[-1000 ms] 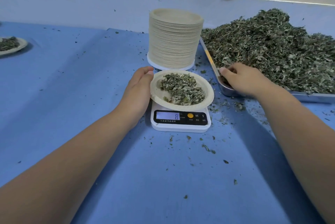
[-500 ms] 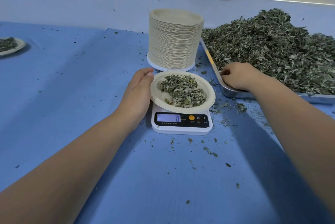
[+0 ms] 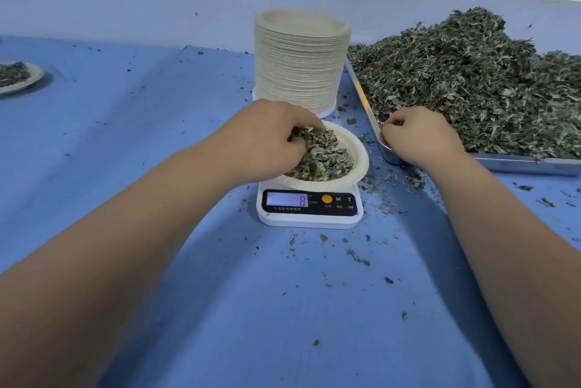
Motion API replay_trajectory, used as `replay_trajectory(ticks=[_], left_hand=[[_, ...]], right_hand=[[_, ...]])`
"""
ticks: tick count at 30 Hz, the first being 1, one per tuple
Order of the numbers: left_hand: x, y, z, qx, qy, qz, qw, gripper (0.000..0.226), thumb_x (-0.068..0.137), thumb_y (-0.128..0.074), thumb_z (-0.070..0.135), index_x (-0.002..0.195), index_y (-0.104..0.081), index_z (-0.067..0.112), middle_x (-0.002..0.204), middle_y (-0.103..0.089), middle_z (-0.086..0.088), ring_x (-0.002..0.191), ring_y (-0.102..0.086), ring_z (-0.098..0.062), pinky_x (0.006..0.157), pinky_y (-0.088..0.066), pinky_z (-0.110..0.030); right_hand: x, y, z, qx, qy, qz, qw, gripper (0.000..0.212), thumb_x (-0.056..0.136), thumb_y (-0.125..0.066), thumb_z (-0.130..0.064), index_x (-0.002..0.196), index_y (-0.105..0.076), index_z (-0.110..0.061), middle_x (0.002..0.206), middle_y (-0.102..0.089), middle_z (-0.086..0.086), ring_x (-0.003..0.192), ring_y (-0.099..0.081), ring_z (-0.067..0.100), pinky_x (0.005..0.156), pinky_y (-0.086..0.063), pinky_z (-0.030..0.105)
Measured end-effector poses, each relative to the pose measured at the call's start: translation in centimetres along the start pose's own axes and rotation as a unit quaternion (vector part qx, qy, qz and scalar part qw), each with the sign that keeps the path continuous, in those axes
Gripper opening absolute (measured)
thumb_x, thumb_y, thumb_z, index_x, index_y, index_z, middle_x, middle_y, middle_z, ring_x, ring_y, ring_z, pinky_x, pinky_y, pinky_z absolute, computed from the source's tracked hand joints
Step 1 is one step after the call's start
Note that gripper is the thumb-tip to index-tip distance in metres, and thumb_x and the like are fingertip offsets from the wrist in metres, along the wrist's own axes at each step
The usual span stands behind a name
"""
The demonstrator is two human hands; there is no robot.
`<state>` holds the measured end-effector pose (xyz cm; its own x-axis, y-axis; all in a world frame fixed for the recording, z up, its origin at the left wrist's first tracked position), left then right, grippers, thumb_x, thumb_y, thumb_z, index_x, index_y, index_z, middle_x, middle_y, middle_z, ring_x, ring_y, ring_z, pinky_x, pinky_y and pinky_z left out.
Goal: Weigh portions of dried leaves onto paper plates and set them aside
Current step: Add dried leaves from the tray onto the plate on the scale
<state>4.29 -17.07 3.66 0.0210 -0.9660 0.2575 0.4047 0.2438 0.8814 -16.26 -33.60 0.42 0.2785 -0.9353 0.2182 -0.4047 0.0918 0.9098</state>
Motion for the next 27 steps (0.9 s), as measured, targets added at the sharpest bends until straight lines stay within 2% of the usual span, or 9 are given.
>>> replay_trajectory(ticks=[2,4,8,11,13,18,22,27], left_hand=[[0.7,0.2,0.5,0.047,0.004,-0.070,0.996,0.056,0.086,-0.051,0.010,0.128,-0.062,0.045,0.091,-0.053,0.020,0.073,-0.050,0.003,0.061,-0.037,-0.013],[1.1,0.5,0.7,0.067,0.003,-0.078,0.995,0.059,0.083,-0.053,0.006,0.128,-0.063,0.042,0.096,-0.059,0.015,0.080,-0.053,-0.006,0.066,-0.044,-0.021],[1.6,0.8,0.7,0.120,-0.023,-0.025,0.992,0.042,0.083,-0.064,0.008,0.116,-0.073,0.034,0.101,-0.068,0.010,0.089,-0.050,-0.010,0.074,-0.040,-0.023],[1.8,1.2,0.2,0.119,-0.019,0.027,0.992,0.031,0.084,-0.067,0.009,0.104,-0.077,0.030,0.083,-0.062,0.014,0.089,-0.054,-0.013,0.072,-0.038,-0.024],[1.9,1.8,0.0,0.105,-0.012,0.069,0.992,0.028,0.084,-0.068,0.009,0.100,-0.078,0.030,0.081,-0.065,0.012,0.085,-0.052,-0.013,0.073,-0.039,-0.025],[2.3,2.7,0.7,0.054,0.001,0.146,0.988,0.024,0.086,-0.069,0.013,0.100,-0.077,0.031,0.092,-0.072,0.007,0.092,-0.062,-0.016,0.083,-0.049,-0.028],[3.2,2.8,2.0,0.054,0.006,0.173,0.983,0.024,0.087,-0.069,0.015,0.104,-0.077,0.030,0.099,-0.074,0.006,0.097,-0.063,-0.017,0.082,-0.043,-0.024],[6.0,1.8,5.5,0.026,-0.031,0.172,0.984,0.025,0.088,-0.067,0.011,0.105,-0.077,0.026,0.103,-0.074,0.002,0.099,-0.064,-0.018,0.085,-0.050,-0.027]], right_hand=[[-0.1,0.1,-0.1,-0.006,0.002,0.000,1.000,0.025,0.086,-0.048,-0.030,0.080,-0.071,-0.021,0.079,-0.069,0.003,0.073,-0.062,0.028,0.067,-0.055,0.040],[-0.2,0.1,-0.1,-0.004,0.003,0.003,1.000,0.025,0.087,-0.048,-0.030,0.080,-0.070,-0.020,0.077,-0.068,0.004,0.071,-0.061,0.028,0.066,-0.053,0.039],[-0.4,0.1,-0.2,0.005,0.008,0.009,1.000,0.024,0.089,-0.048,-0.030,0.078,-0.068,-0.021,0.073,-0.067,0.004,0.067,-0.060,0.028,0.060,-0.049,0.035],[-0.6,0.3,-0.2,0.013,0.013,0.033,0.999,0.020,0.090,-0.050,-0.030,0.081,-0.066,-0.024,0.075,-0.065,0.002,0.067,-0.059,0.026,0.058,-0.047,0.032],[-0.6,0.4,-0.2,0.013,0.014,0.048,0.999,0.018,0.090,-0.050,-0.030,0.083,-0.066,-0.024,0.077,-0.064,0.001,0.067,-0.058,0.024,0.059,-0.047,0.032],[-0.7,0.6,-0.2,0.008,0.000,0.056,0.998,0.018,0.089,-0.049,-0.032,0.086,-0.065,-0.024,0.077,-0.063,0.000,0.067,-0.056,0.021,0.061,-0.049,0.033],[-0.8,0.8,-0.1,0.022,0.004,0.062,0.998,0.018,0.090,-0.049,-0.031,0.087,-0.064,-0.023,0.078,-0.064,0.001,0.069,-0.057,0.024,0.060,-0.046,0.031],[-1.0,3.0,1.5,0.009,0.017,0.107,0.994,0.023,0.092,-0.044,-0.031,0.093,-0.065,-0.020,0.075,-0.063,0.003,0.069,-0.058,0.029,0.064,-0.049,0.034]])
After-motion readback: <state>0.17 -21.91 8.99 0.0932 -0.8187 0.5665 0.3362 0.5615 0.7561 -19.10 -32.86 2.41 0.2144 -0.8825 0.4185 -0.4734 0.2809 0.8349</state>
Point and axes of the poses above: each hand's wrist, its own x-axis towards the middle knuckle, its own y-axis out of the back of the hand, z = x × y, the point moved 5 cm from there along x, towards the middle knuckle
